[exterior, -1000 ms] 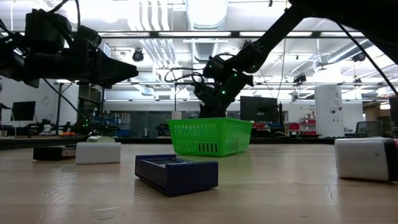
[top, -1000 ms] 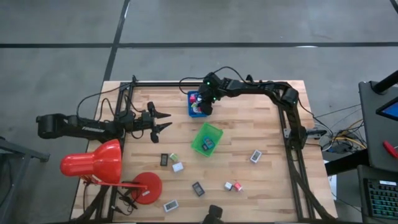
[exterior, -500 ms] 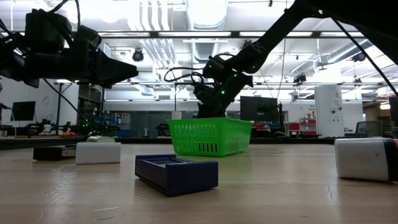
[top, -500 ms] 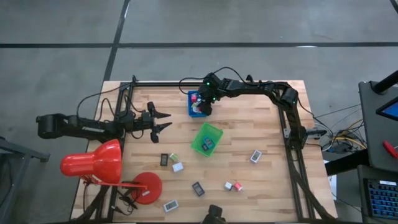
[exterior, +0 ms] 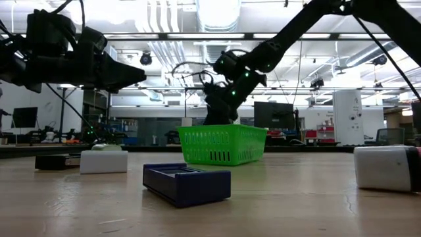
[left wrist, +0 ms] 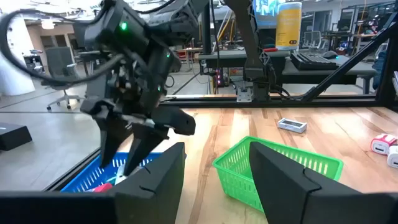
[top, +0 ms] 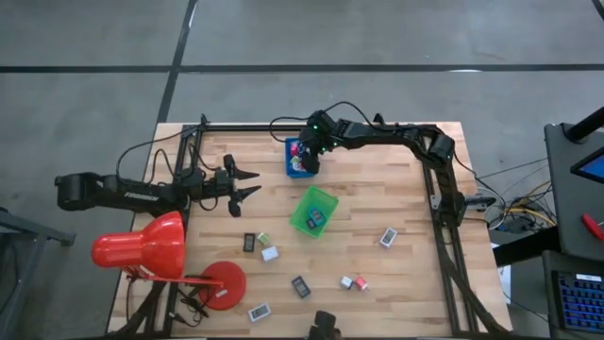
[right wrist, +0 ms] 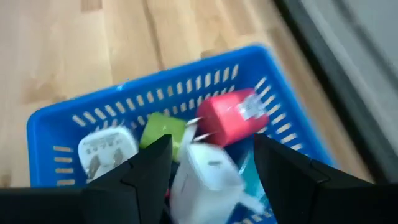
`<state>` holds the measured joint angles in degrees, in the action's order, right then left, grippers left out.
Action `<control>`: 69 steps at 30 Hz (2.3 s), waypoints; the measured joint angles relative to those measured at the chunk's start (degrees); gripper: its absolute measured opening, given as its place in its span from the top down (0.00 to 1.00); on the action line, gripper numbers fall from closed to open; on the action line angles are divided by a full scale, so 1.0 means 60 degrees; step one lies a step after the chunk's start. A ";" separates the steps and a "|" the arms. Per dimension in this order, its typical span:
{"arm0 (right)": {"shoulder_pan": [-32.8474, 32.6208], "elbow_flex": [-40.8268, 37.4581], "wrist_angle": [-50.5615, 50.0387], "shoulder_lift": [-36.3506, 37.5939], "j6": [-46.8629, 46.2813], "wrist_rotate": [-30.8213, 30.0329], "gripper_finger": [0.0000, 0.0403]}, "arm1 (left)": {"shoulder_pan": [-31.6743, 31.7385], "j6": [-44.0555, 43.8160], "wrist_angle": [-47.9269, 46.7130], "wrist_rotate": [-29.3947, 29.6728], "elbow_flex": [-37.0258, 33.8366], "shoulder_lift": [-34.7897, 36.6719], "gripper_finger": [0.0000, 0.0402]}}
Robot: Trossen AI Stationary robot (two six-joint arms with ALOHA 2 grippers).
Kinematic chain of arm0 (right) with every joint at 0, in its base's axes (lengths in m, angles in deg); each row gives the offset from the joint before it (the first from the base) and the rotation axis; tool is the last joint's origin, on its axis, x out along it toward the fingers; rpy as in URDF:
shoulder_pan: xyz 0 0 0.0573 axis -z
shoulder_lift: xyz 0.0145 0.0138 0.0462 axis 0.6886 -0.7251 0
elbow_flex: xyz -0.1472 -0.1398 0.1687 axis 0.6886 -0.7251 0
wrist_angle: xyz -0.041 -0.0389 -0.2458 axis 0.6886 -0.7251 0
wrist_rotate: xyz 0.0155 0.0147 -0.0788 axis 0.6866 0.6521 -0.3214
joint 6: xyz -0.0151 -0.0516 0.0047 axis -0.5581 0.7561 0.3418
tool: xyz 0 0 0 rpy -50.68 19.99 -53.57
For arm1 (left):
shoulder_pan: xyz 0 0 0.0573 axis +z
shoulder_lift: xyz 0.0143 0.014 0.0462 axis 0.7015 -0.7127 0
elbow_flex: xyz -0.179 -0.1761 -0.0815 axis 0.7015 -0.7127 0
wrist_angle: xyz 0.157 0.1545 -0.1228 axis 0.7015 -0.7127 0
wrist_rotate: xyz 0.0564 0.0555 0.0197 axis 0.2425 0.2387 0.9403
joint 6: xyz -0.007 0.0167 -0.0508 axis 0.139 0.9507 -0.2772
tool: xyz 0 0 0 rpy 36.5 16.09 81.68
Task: Pick & Place Office items
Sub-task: Put the blue digital clock into the green bin
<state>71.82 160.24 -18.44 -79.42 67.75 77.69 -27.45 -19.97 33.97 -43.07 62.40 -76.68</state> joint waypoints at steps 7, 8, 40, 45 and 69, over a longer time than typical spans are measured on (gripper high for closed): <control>-0.0564 0.0000 0.0177 0.0688 0.0764 -0.0046 0.45 | 0.0001 0.0034 -0.0080 0.0000 0.0004 -0.0004 0.54; -0.0691 0.0000 0.0187 0.0760 0.0876 -0.0053 0.45 | -0.0002 0.0038 -0.0087 0.0000 0.0000 -0.0004 0.54; -0.5028 -0.4105 0.5632 0.3422 0.0811 0.1483 0.45 | -0.0001 0.0293 -0.0410 -0.0044 0.0000 0.0002 0.54; -0.5724 -0.5666 0.6940 0.4235 0.0324 -0.0003 0.45 | 0.0001 0.0293 -0.0397 -0.0044 0.0000 0.0004 0.54; -0.7216 -0.7471 0.7875 0.4777 -0.0657 -0.4256 0.45 | -0.0002 0.0213 -0.0433 -0.0259 -0.0007 -0.0004 0.54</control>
<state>28.52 115.41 28.81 -50.76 63.81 52.15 -27.46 -18.69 31.37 -44.62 62.36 -76.70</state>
